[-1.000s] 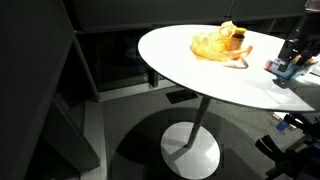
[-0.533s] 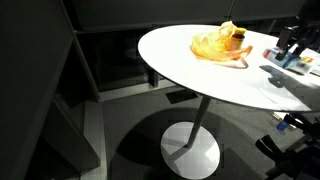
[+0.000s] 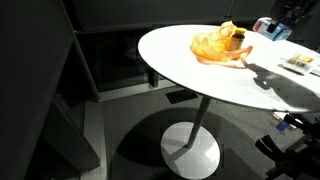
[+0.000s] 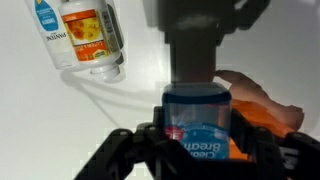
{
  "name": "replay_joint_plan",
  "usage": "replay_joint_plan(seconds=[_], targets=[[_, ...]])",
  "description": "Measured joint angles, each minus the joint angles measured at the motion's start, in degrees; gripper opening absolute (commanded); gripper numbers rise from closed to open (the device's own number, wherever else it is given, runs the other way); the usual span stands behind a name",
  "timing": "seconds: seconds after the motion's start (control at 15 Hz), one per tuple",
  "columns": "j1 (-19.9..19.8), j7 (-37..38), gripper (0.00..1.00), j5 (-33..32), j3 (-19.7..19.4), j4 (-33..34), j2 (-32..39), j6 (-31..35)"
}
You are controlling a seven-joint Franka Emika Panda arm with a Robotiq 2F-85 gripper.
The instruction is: Put the blue box in the plastic
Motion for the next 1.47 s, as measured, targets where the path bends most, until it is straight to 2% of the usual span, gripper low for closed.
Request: replay_joint_plan(seconds=[0.2,0.27,0.73,1.13,1.47], targets=[[0.1,0.0,0.65,0.0,0.1,0.0,0.2,0.0],[0.1,0.0,0.4,0.0,0.1,0.0,0.3,0.0],[0.5,-0.1,0.4,0.0,0.4,-0.5,0.5,0.2],[3.6,-1.2,0.4,0.5,2.0,-0.4,0.7,1.6],[5.3,-3.9,0.4,3.4,2.4,0.6,3.7,4.4]])
